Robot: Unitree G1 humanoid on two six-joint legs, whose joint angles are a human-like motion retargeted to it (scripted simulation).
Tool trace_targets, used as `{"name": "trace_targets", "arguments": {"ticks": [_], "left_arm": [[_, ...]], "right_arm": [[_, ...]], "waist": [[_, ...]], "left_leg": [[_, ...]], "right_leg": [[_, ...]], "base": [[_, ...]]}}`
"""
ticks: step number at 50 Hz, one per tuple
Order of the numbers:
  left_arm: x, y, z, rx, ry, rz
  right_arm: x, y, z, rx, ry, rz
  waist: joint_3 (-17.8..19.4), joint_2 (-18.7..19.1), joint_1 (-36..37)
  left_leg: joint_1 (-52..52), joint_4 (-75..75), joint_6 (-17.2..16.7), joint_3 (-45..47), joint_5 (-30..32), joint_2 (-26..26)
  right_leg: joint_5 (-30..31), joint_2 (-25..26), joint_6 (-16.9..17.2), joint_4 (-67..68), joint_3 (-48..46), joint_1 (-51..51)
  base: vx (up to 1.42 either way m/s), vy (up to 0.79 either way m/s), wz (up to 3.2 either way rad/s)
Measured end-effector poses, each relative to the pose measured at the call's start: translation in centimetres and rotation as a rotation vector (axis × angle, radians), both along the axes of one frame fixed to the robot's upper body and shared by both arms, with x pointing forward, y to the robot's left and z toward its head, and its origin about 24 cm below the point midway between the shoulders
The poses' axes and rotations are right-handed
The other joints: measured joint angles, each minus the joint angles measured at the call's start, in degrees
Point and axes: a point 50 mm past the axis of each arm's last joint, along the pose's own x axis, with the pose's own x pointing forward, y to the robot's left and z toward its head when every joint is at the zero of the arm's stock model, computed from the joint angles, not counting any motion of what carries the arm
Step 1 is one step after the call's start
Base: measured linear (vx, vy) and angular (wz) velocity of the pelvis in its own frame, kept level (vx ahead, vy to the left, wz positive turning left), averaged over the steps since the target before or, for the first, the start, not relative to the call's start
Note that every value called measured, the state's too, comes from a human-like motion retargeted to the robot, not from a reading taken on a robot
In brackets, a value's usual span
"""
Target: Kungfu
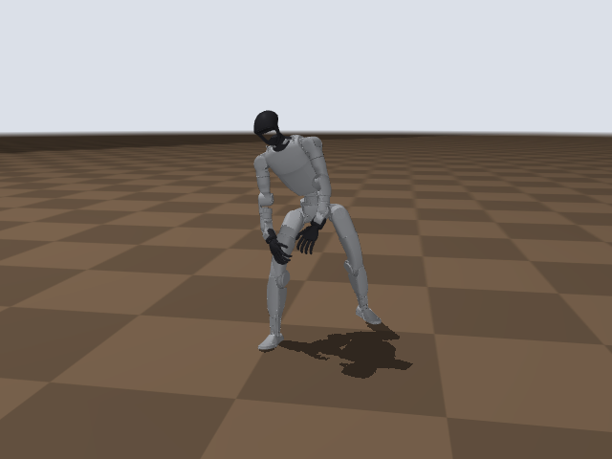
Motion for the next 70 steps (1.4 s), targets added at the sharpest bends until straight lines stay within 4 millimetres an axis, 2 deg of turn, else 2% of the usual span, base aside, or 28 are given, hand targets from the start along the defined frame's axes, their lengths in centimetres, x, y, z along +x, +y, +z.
{"name": "trace_targets", "arguments": {"ticks": [3,7,10,11,14,17,19,22,24,27,31,35,38,41,45,47,50,52,53,55,57,58,60,62,63,65,67,70], "left_arm": [[-0.4,-0.2,-0.4,-0.007,0.061,-0.028],[-1.0,0.2,-1.2,-0.048,0.200,-0.025],[-1.0,1.4,-1.0,-0.043,0.209,0.027],[-1.1,2.4,-0.6,-0.019,0.186,0.046],[-2.3,6.2,1.9,0.098,0.088,0.117],[-5.2,8.8,5.8,0.192,-0.059,0.179],[-7.6,9.4,8.6,0.173,-0.175,0.181],[-9.7,9.4,10.8,0.111,-0.277,0.193],[-10.4,9.6,11.3,0.101,-0.300,0.207],[-10.9,10.2,11.0,0.135,-0.283,0.235],[-10.4,11.1,9.7,0.165,-0.198,0.285],[-9.2,11.4,8.9,0.033,-0.131,0.335],[-7.6,11.9,9.2,-0.099,-0.165,0.397],[-6.0,12.5,10.7,-0.246,-0.279,0.476],[-4.1,12.8,14.4,-0.496,-0.522,0.491],[-3.4,12.4,16.4,-0.651,-0.654,0.447],[-2.9,11.7,19.0,-0.863,-0.785,0.323],[-2.2,11.1,20.0,-0.986,-0.783,0.240],[-1.8,10.8,20.5,-1.041,-0.755,0.190],[-1.4,10.5,21.2,-1.105,-0.703,0.108],[-0.8,10.1,22.3,-1.199,-0.648,0.033],[-0.5,10.0,22.7,-1.247,-0.608,-0.003],[-0.2,9.6,23.5,-1.356,-0.535,-0.094],[0.0,9.1,23.7,-1.482,-0.452,-0.175],[0.2,8.8,23.5,-1.539,-0.403,-0.208],[0.4,8.3,23.3,-1.631,-0.310,-0.270],[0.5,7.4,23.2,-1.690,-0.217,-0.341],[0.6,6.0,22.9,-1.749,-0.076,-0.464]], "right_arm": [[0.7,0.4,1.3,0.133,0.014,0.020],[1.0,0.4,1.9,0.176,0.067,0.020],[0.8,2.3,1.8,0.278,0.136,0.081],[0.8,3.0,2.2,0.322,0.153,0.113],[0.7,5.4,4.3,0.501,0.188,0.230],[-0.3,8.6,7.6,0.728,0.190,0.364],[-1.3,10.8,9.8,0.864,0.170,0.424],[-2.4,12.5,12.3,0.997,0.095,0.495],[-2.7,12.7,13.0,1.033,0.044,0.503],[-2.7,12.2,12.6,1.041,0.024,0.460],[-2.4,11.5,11.0,1.022,0.109,0.432],[-2.0,10.0,10.6,0.957,0.111,0.444],[-1.8,8.6,10.5,0.891,0.081,0.437],[-1.6,7.1,10.2,0.869,0.048,0.381],[-1.3,4.6,10.6,0.947,-0.078,0.232],[-1.5,2.9,11.4,1.009,-0.193,0.143],[-2.1,0.6,12.6,1.095,-0.350,0.027],[-2.8,-0.5,13.3,1.171,-0.435,-0.040],[-3.1,-1.0,13.7,1.221,-0.475,-0.072],[-3.7,-1.8,14.4,1.294,-0.533,-0.108],[-4.0,-2.9,16.5,1.347,-0.625,-0.092],[-4.3,-3.4,17.4,1.378,-0.659,-0.078],[-4.8,-3.9,19.3,1.452,-0.719,-0.033],[-5.2,-3.9,20.9,1.535,-0.762,0.015],[-5.4,-3.8,21.5,1.575,-0.780,0.035],[-6.0,-3.5,22.7,1.644,-0.815,0.082],[-6.5,-3.2,23.9,1.692,-0.845,0.137],[-7.4,-2.8,25.4,1.761,-0.879,0.221]], "waist": [[1.5,0.6,-0.2],[2.2,1.8,-1.1],[3.0,2.7,-0.5],[3.3,3.0,0.1],[3.8,3.7,1.9],[3.2,4.5,3.8],[2.4,5.2,5.1],[1.2,5.5,6.4],[0.3,5.3,6.6],[-0.4,4.7,6.6],[-0.1,3.7,5.8],[0.2,2.6,4.1],[0.3,2.2,3.2],[-0.8,2.4,2.2],[-2.6,4.2,0.1],[-3.5,4.4,-0.9],[-5.0,2.9,-2.3],[-5.1,0.2,-2.9],[-4.7,-1.3,-2.6],[-3.4,-3.4,-0.9],[-5.5,-8.5,0.7],[-5.6,-10.5,1.8],[-5.5,-13.1,2.7],[-6.6,-14.9,1.6],[-7.1,-15.3,0.9],[-7.2,-15.7,0.1],[-7.8,-16.7,-0.5],[-8.8,-17.6,-0.4]], "left_leg": [[1.2,-0.7,0.0,-1.1,0.4,-2.2],[2.1,-2.1,0.0,-2.0,0.7,-3.6],[2.5,-1.6,0.0,-3.7,0.8,-4.0],[2.5,-0.9,0.0,-4.8,0.6,-4.0],[2.4,0.5,0.0,-6.5,-0.2,-4.4],[2.5,0.7,0.0,-6.6,-1.3,-4.7],[2.7,0.5,0.0,-6.8,-1.9,-5.1],[3.2,-0.3,0.0,-6.7,-2.0,-6.1],[3.7,-1.2,0.0,-6.8,-1.7,-7.3],[4.2,-2.0,0.0,-6.8,-1.5,-7.6],[4.3,-1.3,0.0,-6.3,-1.9,-7.0],[4.1,-0.6,0.0,-4.4,-1.6,-6.5],[4.3,-1.2,0.0,-0.8,-0.4,-5.6],[4.7,-3.0,0.0,3.0,2.5,-4.6],[5.4,-5.5,0.0,8.4,8.3,-2.1],[7.0,-5.9,0.0,10.4,13.4,-0.9],[10.1,-5.6,0.0,12.5,25.3,0.2],[13.4,-3.1,0.0,11.7,34.2,2.6],[15.7,-0.2,0.0,10.1,38.3,5.6],[17.1,8.6,0.0,2.9,40.7,8.5],[15.4,12.3,0.0,-9.3,36.4,-7.7],[14.4,17.1,0.0,-11.7,32.1,-12.7],[11.4,25.0,0.0,-9.4,25.4,-15.7],[7.9,29.5,0.0,-4.9,19.3,-10.3],[6.6,31.4,0.0,-3.8,16.2,-5.7],[3.4,34.6,2.3,-2.2,10.2,0.7],[-0.2,33.3,4.8,-1.3,7.1,0.6],[-4.7,26.5,4.8,-1.4,4.5,-0.4]], "right_leg": [[4.6,-0.2,-1.1,-0.7,2.1,-0.9],[7.8,-1.0,-1.3,-0.8,3.6,-1.4],[10.1,-1.0,-2.8,-0.6,4.0,-1.3],[10.6,-0.7,-3.0,-0.8,4.0,-1.0],[11.8,0.1,-3.4,-1.4,4.6,-0.7],[12.6,-0.4,-3.6,-1.6,4.4,-0.7],[13.1,-1.0,-3.5,-2.0,4.2,-0.5],[13.7,-2.3,-3.1,-2.7,4.4,-0.1],[14.2,-3.8,-2.8,-3.3,4.6,0.3],[14.5,-4.7,-2.8,-3.8,4.2,1.4],[15.3,-4.1,-3.6,-5.1,3.3,2.7],[17.1,-2.8,-4.3,-7.4,2.4,2.3],[17.7,-0.9,-5.6,-9.0,1.5,0.6],[13.9,0.2,-10.1,-8.5,-2.2,-1.7],[7.1,1.6,-15.7,-5.4,-8.3,-3.4],[4.6,2.6,-15.6,-4.0,-9.8,-3.0],[1.6,5.6,-15.0,-2.3,-7.8,-2.4],[0.3,10.4,-13.6,-2.2,-4.9,0.6],[-1.5,15.0,-13.5,-2.0,-3.4,3.3],[-3.5,22.9,-14.0,-2.7,-1.4,8.4],[-2.2,21.6,-11.3,-4.6,6.1,10.6],[-2.6,22.7,-10.3,-4.5,9.1,12.5],[-2.8,25.2,-9.4,-5.7,13.1,16.6],[-2.5,28.8,-10.8,-8.3,14.2,21.1],[-2.3,32.0,-12.1,-10.3,13.8,24.0],[-1.7,37.6,-13.7,-14.0,14.3,29.8],[-1.2,39.6,-13.6,-16.3,16.5,33.9],[-1.3,42.5,-13.7,-18.4,20.4,38.9]], "base": [[0.07,0.16,-0.32],[0.09,0.12,0.02],[0.13,0.07,-0.09],[0.15,0.09,-0.26],[0.15,0.09,-0.22],[0.12,0.06,0.00],[0.15,0.12,0.11],[0.13,0.15,0.18],[0.06,0.12,0.35],[0.00,0.03,0.25],[-0.01,0.05,-0.12],[0.00,0.05,-0.49],[0.01,0.00,-0.96],[0.04,-0.08,-1.13],[0.04,-0.33,-0.90],[0.15,-0.57,-0.84],[0.21,-0.71,-0.97],[0.34,-0.94,-1.76],[0.43,-1.06,-2.65],[0.39,-0.84,-2.87],[0.49,-0.13,-2.72],[0.59,-0.10,-2.96],[0.59,-0.28,-2.64],[0.57,-0.79,-1.98],[0.61,-0.93,-2.01],[0.60,-0.69,-2.18],[0.54,-0.32,-2.23],[0.55,-0.20,-2.41]]}}
